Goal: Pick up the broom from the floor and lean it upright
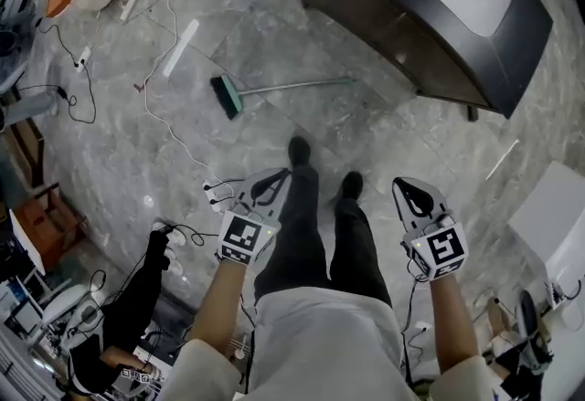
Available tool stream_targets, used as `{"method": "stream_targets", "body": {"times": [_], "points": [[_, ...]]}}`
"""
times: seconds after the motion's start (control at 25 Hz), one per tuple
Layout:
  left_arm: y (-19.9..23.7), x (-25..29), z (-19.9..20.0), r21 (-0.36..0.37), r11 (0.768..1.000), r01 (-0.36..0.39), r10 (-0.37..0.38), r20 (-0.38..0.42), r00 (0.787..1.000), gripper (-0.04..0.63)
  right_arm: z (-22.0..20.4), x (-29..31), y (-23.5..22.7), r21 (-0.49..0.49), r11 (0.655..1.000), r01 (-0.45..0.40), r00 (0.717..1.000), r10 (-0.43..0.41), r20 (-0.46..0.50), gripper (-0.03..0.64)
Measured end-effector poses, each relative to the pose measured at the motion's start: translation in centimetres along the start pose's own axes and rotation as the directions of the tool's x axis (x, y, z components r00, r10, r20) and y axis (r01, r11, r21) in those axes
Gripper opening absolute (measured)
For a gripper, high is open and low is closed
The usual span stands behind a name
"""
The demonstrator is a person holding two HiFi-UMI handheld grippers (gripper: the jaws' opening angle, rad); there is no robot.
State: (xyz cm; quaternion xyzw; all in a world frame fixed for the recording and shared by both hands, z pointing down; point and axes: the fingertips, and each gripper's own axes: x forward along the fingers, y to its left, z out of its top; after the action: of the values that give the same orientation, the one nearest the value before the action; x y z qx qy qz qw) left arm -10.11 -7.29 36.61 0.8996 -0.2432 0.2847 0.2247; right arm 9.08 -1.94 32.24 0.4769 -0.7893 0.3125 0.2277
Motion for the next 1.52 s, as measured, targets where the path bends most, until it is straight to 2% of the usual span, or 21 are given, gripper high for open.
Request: {"method": "stream_targets", "body": {"times": [0.24,0.52,0.92,1.16,1.28,1.4,1.52], "points": [[5.0,4.9,-4.5,0.028,0.999,0.021,-0.02,-0.045,0.999,0.012,-2.7,7.4,-0.8,-0.015,0.999,-0.038,0.998,0.038,-0.051,0.0],[10.3,13.0,-11.9,0.087,0.995,0.047,-0.039,-0.095,0.995,0.012,-8.6,16.0,-3.9,-0.018,0.999,-0.045,0.995,0.043,-0.086,0.0],[13.3,25.4,-21.8,0.148,0.988,0.051,-0.029,-0.149,0.988,0.012,-19.3,26.7,-9.9,0.025,0.996,-0.086,0.993,0.088,-0.074,0.0],[15.9,32.8,-27.7,0.217,0.973,0.078,-0.043,-0.164,0.986,0.012,-25.0,32.5,-14.1,-0.04,0.993,-0.112,0.992,0.109,-0.071,0.0],[17.4,36.1,-30.6,0.245,0.963,0.111,-0.067,-0.18,0.981,0.012,-27.6,35.1,-16.0,-0.059,0.989,-0.132,0.987,0.125,-0.104,0.0],[18.8,39.1,-33.2,0.276,0.951,0.141,-0.088,-0.196,0.977,0.012,-29.7,37.9,-17.9,-0.074,0.985,-0.154,0.984,0.147,-0.097,0.0],[20.4,42.0,-35.6,0.293,0.942,0.161,-0.102,-0.207,0.973,0.012,-31.7,40.6,-19.8,-0.121,0.977,-0.177,0.98,0.164,-0.113,0.0]]}}
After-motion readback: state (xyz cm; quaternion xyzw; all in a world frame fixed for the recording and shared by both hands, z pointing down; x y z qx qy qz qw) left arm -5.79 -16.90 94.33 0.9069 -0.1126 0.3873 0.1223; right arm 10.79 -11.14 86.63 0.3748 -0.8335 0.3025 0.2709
